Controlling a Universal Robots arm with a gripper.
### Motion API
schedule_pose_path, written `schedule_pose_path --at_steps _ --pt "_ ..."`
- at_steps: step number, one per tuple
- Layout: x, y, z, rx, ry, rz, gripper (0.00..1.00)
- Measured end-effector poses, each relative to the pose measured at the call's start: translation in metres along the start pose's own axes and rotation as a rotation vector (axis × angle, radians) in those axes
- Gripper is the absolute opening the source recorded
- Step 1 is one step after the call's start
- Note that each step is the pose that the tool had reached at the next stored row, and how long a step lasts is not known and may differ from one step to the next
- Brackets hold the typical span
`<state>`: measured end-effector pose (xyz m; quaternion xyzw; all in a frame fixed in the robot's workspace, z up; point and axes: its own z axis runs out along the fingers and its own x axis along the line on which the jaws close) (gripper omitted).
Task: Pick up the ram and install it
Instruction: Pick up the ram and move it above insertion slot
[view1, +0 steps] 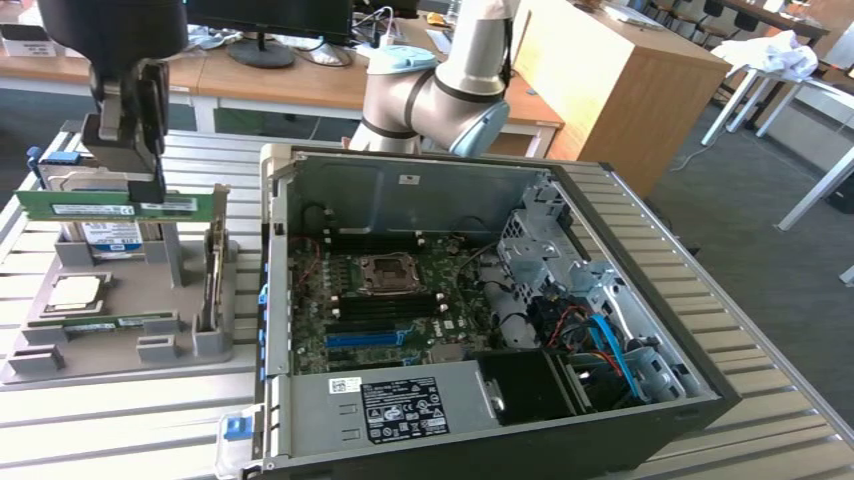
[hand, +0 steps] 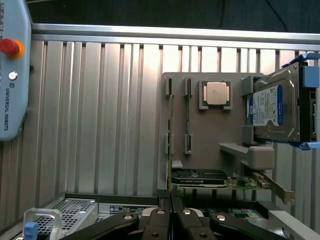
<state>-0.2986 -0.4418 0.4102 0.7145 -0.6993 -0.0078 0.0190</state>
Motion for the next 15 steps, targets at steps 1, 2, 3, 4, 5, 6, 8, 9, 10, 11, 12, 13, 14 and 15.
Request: schedule_pose_path --at_steps 1,2,3,4,5,6,8,9,10,11,12,13,14,15 --pt "0.0 -0.0004 0.0 0.0 0.0 0.0 0.11" --pt "0.0 -0.0004 -0.0001 -0.0001 0.0001 0.0 0.11" --pt "0.0 -0.0006 -0.0001 -0.0001 0.0001 0.0 0.11" --pt "0.0 -0.0006 -0.0001 -0.0001 0.0 0.0 0.11" --pt "0.0 -0.0006 -0.0001 0.0 0.0001 0.0 0.11" --pt "0.0 -0.0006 -0.0001 -0.0001 0.0 0.0 0.11" --pt "0.0 -0.0006 -0.0001 -0.0001 0.0 0.0 0.11" --pt "0.0 -0.0006 -0.0001 -0.0001 0.0001 0.0 0.11" --pt "0.0 -0.0006 -0.0001 -0.0001 0.0 0.0 0.11" --pt "0.0 -0.0006 -0.0001 -0.0001 0.0001 0.0 0.11" --pt "0.0 -0.0006 -0.0001 -0.0001 0.0 0.0 0.11" --pt "0.0 -0.0007 0.0 0.0 0.0 0.0 0.11" --pt "0.0 -0.0012 0.0 0.0001 -0.0001 0.0 0.11" --pt "0.0 -0.002 0.0 -0.0001 0.0 0.0 0.11"
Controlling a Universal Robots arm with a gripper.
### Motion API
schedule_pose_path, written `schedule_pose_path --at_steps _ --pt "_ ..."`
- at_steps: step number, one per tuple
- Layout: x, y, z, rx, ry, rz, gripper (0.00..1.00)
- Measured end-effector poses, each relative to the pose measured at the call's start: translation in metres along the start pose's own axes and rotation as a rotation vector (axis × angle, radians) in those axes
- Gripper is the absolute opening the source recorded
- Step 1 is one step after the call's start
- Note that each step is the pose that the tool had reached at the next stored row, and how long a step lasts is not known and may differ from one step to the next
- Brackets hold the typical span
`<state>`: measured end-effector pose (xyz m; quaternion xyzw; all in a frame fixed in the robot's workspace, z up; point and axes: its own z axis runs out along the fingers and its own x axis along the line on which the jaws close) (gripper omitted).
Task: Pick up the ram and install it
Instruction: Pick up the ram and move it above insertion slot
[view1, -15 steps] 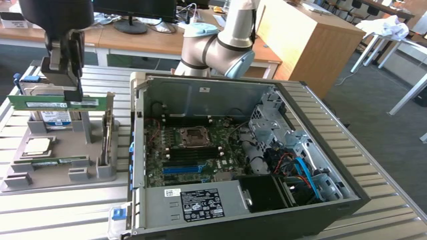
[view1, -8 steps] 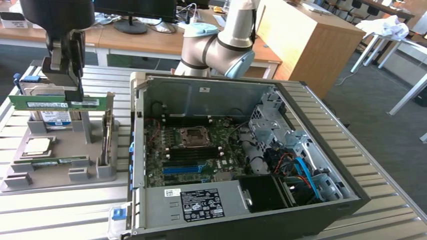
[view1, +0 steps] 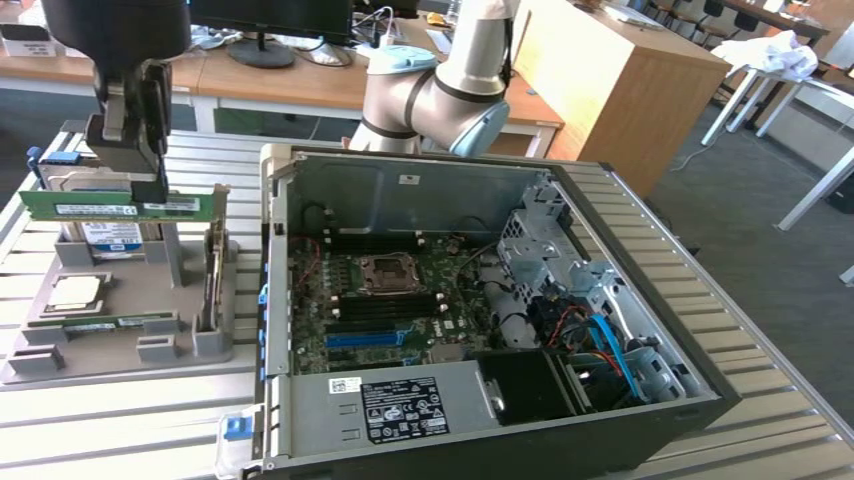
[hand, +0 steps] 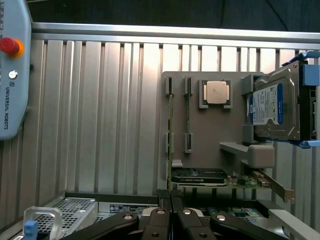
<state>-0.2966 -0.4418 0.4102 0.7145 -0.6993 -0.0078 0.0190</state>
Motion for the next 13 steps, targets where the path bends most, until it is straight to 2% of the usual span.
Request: schedule_pose_path --at_steps 7,13 --pt "0.0 -0.0115 -0.0005 -0.0032 0.0 0.0 0.11" --pt "0.001 -0.0246 -0.001 -0.0093 -0.0001 0.0 0.11"
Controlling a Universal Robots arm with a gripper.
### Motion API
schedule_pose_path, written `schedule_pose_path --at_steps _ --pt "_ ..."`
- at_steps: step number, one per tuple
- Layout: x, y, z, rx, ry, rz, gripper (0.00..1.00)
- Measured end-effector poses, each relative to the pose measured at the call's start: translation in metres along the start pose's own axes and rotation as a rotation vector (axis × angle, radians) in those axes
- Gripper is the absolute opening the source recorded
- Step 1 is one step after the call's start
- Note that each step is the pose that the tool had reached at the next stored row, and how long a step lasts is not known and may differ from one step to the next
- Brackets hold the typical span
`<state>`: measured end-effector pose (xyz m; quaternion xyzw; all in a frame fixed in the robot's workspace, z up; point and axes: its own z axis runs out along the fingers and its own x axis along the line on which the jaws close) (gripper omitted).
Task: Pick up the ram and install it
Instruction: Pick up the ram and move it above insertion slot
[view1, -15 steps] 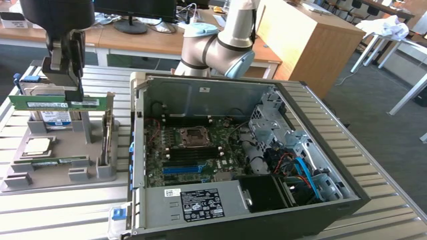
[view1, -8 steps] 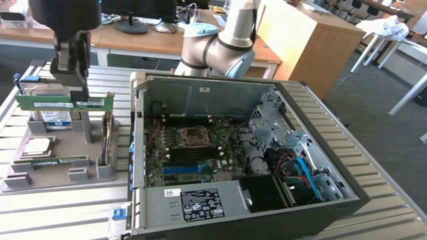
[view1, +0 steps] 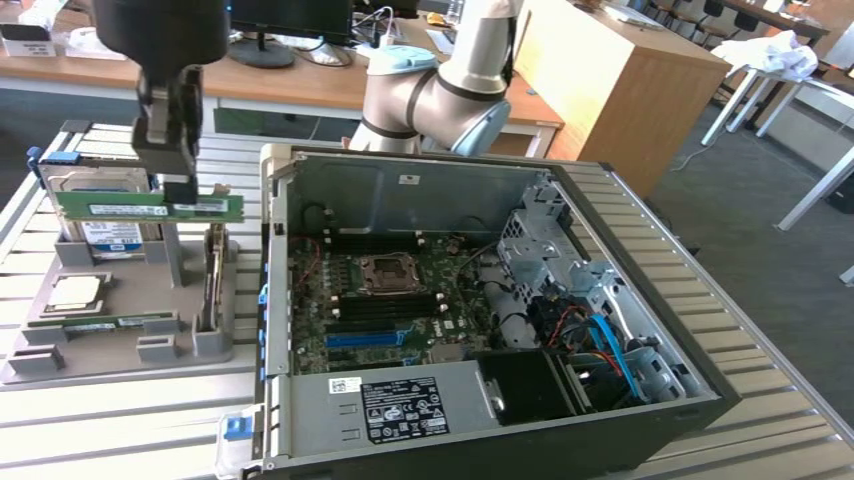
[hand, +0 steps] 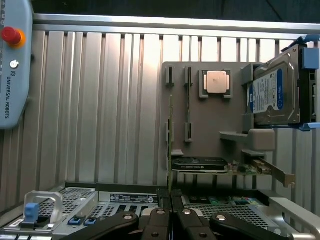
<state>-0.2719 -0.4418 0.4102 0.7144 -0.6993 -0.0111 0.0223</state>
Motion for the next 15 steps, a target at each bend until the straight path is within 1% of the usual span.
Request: schedule_pose_path --at_steps 5,15 --pt "0.0 -0.0116 -0.0005 -0.0045 -0.0001 0.0 0.11" --pt "0.001 -0.0417 -0.002 -0.0167 -0.0003 0.0 0.11"
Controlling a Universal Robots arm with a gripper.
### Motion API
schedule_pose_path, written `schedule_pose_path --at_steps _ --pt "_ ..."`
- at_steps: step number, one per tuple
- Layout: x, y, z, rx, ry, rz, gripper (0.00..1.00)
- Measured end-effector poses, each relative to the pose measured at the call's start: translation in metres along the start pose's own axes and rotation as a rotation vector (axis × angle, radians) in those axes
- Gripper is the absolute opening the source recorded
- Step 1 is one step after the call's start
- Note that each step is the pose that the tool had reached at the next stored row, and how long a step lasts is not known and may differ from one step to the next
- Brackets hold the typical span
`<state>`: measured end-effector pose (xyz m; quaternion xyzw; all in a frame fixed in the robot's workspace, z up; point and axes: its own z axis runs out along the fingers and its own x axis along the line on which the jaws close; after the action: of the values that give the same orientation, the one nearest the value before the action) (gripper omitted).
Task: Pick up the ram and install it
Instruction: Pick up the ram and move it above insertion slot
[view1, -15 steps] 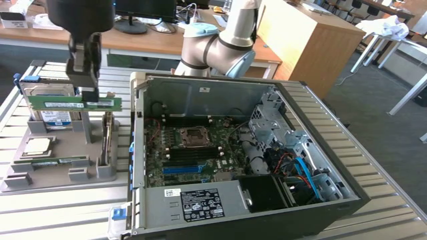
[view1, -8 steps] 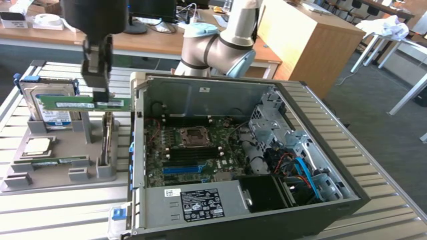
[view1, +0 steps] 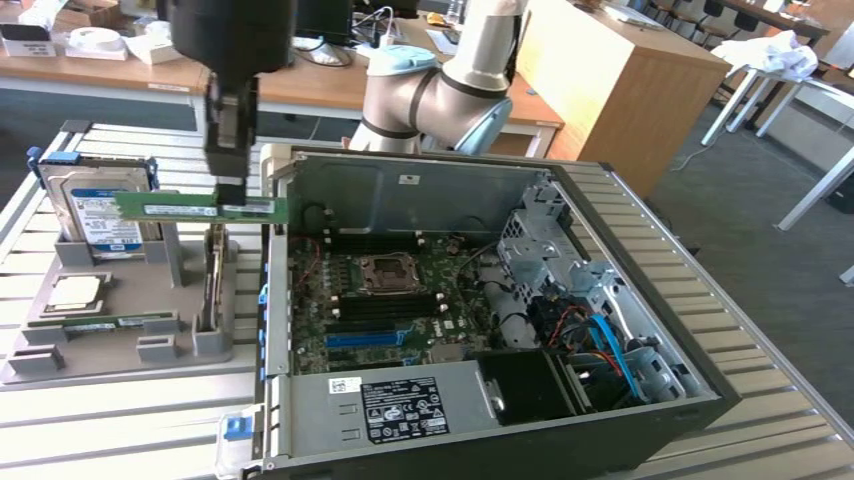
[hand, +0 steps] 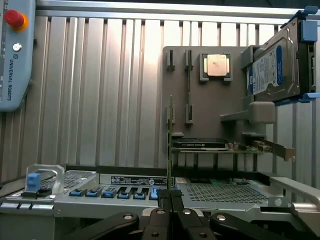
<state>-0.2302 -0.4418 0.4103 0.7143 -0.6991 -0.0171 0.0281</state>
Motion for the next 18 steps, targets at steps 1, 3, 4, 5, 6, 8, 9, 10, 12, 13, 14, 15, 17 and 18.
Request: schedule_pose_path --at_steps 1,3,4,5,6,8,9,10,12,13,14,15,17,18 --pt "0.0 -0.003 -0.0001 -0.001 -0.0001 0.0 0.11" --pt "0.0 -0.0093 -0.0005 -0.0034 -0.0002 0.0 0.11" --pt "0.0 -0.0125 -0.0007 -0.0044 -0.0002 0.0 0.11" --pt "0.0 -0.0159 -0.001 -0.0056 -0.0002 0.0 0.11" --pt "0.0 -0.0195 -0.0012 -0.0065 -0.0002 0.0 0.11" --pt "0.001 -0.0266 -0.0017 -0.0087 -0.0002 0.0 0.11" --pt "0.001 -0.03 -0.0019 -0.0096 -0.0002 0.0 0.11" --pt "0.001 -0.0334 -0.0021 -0.0105 -0.0003 0.0 0.11" --pt "0.001 -0.0404 -0.0025 -0.0125 -0.0004 0.0 0.11" --pt "0.001 -0.0441 -0.0027 -0.0136 -0.0004 0.0 0.11" --pt "0.001 -0.0478 -0.003 -0.0146 -0.0004 0.0 0.11" --pt "0.001 -0.0514 -0.0033 -0.0155 -0.0004 0.0 0.11" --pt "0.001 -0.0586 -0.0037 -0.0173 -0.0004 0.0 0.11" --pt "0.001 -0.0621 -0.004 -0.0183 -0.0004 0.0 0.11"
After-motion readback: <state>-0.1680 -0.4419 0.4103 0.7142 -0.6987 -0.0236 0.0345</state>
